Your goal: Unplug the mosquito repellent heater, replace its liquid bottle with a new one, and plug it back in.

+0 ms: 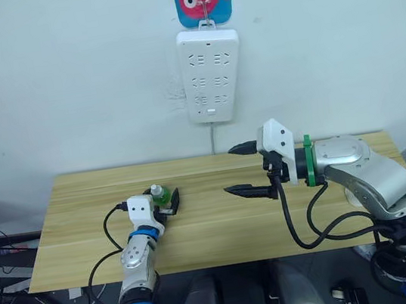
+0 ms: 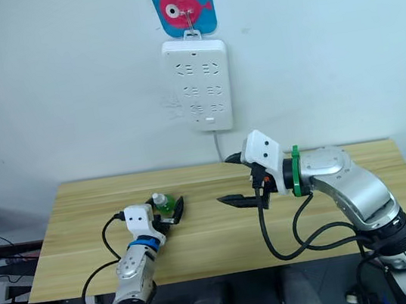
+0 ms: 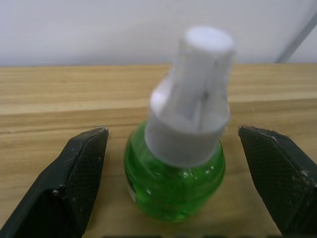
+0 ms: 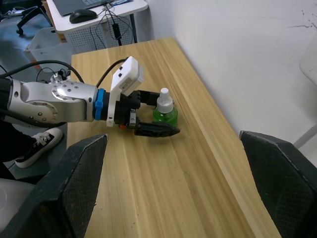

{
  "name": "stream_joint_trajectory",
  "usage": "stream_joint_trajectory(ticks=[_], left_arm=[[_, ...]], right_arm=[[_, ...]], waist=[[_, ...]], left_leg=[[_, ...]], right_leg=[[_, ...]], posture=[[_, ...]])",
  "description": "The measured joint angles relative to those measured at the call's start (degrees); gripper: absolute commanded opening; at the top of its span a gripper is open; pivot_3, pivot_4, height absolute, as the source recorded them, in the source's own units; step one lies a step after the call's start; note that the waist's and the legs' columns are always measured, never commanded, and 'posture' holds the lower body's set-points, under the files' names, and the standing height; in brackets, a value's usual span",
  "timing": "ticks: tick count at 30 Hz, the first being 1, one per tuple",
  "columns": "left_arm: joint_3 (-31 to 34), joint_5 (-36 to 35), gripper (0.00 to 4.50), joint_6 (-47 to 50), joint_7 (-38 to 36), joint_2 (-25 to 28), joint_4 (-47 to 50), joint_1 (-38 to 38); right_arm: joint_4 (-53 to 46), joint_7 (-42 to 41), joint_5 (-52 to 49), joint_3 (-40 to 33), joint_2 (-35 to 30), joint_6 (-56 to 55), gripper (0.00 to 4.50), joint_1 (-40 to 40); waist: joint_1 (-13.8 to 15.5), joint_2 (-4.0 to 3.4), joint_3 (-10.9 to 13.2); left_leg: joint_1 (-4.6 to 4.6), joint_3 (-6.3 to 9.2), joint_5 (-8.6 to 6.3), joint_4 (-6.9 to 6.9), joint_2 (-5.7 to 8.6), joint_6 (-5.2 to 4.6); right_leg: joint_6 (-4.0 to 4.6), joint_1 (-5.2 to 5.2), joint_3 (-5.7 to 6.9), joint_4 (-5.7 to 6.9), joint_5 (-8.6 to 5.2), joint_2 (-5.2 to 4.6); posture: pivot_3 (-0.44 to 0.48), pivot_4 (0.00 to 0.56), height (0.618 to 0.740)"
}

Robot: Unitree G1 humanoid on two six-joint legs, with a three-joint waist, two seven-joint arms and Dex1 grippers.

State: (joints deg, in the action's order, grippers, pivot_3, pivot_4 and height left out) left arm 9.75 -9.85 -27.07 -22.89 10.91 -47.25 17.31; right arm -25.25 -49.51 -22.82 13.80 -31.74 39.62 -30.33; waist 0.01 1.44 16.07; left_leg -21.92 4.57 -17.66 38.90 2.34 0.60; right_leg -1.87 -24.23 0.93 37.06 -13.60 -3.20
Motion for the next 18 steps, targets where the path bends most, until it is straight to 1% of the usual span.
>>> stream_joint_trajectory(ticks=[2, 5, 6, 7, 8, 12, 13, 15, 18], left_arm=[[-0.26, 0.24, 3.90, -0.42, 0.32, -0.10, -0.40, -0.10], [-0.28, 0.55, 3.05, -0.74, 0.91, -0.02, -0.69, -0.13], [-0.28, 0.63, 2.60, -0.80, 0.92, 0.10, -0.72, -0.13], [-0.27, 0.65, 2.34, -0.88, 0.91, 0.16, -0.71, -0.12], [-0.27, 0.66, 2.27, -0.89, 0.90, 0.20, -0.71, -0.12], [-0.50, 0.86, 2.27, -0.36, -0.28, 0.70, 0.28, -0.20], [-0.99, 1.00, 2.27, 0.66, -0.88, 1.10, 1.86, -0.37], [-3.17, 1.30, 2.27, 3.06, -3.85, 2.73, 6.50, -0.60], [-9.32, 1.12, 2.27, 10.22, -13.72, 7.58, 19.07, -0.67]], right_arm=[[-2.40, 0.86, -1.57, -0.61, 0.65, 1.47, 4.50, 0.00], [-6.78, 2.20, -3.95, -1.03, 0.95, 4.09, 4.50, 0.03], [-8.35, 2.80, -4.95, -1.18, 1.04, 5.09, 4.50, 0.06], [-8.78, 3.14, -5.43, -1.22, 1.05, 5.43, 4.50, 0.06], [-9.07, 3.41, -5.53, -1.22, 1.05, 5.76, 4.50, 0.08], [-11.80, 5.39, -6.91, -1.45, 1.01, 7.65, 4.50, 1.18], [-12.62, 6.06, -7.65, -1.82, 1.01, 8.22, 4.50, 1.63], [-13.75, 7.02, -8.51, -3.07, 0.83, 9.22, 4.50, 2.27], [-15.38, 7.76, -9.39, -5.91, -2.04, 9.93, 4.50, 3.46]], waist=[[-0.02, 0.00, 0.03], [-0.01, 0.05, 0.10], [-0.01, 0.06, 0.11], [-0.01, 0.07, 0.12], [-0.01, 0.07, 0.12], [0.03, 0.07, 0.12], [0.06, 0.08, 0.12], [0.19, 0.08, 0.12], [0.61, 0.08, 0.11]], left_leg=[[0.00, 0.00, 0.00, 0.00, 0.00, 0.00], [-0.01, 0.00, -0.01, 0.00, 0.00, -0.02], [-0.01, 0.00, -0.02, 0.00, 0.00, -0.03], [-0.01, 0.00, -0.02, 0.00, 0.00, -0.03], [-0.01, 0.00, -0.02, 0.00, 0.00, -0.03], [-0.02, 0.01, 0.00, 0.00, 0.00, 0.00], [-0.04, 0.03, 0.01, 0.00, 0.00, 0.01], [-0.09, 0.06, 0.01, 0.00, 0.00, 0.02], [-0.11, 0.06, 0.01, 0.01, 0.03, 0.03]], right_leg=[[0.00, 0.00, 0.00, 0.00, 0.00, 0.00], [0.00, 0.00, 0.00, -0.01, 0.00, 0.00], [0.00, 0.00, 0.00, -0.02, 0.00, 0.00], [0.00, 0.00, 0.00, -0.02, 0.00, 0.00], [0.00, 0.01, 0.00, -0.02, 0.00, 0.00], [0.00, -0.01, 0.01, -0.01, 0.00, 0.00], [0.00, -0.01, 0.03, -0.01, 0.00, 0.00], [0.00, -0.02, 0.05, -0.02, 0.00, 0.00], [0.00, 0.00, 0.02, -0.05, 0.00, -0.01]], posture=[[0.029, 0.321, 0.740], [0.033, 0.319, 0.740], [0.033, 0.319, 0.740], [0.037, 0.317, 0.740], [0.041, 0.315, 0.740], [0.054, 0.299, 0.740], [0.056, 0.295, 0.740], [0.064, 0.287, 0.740], [0.072, 0.275, 0.740]])
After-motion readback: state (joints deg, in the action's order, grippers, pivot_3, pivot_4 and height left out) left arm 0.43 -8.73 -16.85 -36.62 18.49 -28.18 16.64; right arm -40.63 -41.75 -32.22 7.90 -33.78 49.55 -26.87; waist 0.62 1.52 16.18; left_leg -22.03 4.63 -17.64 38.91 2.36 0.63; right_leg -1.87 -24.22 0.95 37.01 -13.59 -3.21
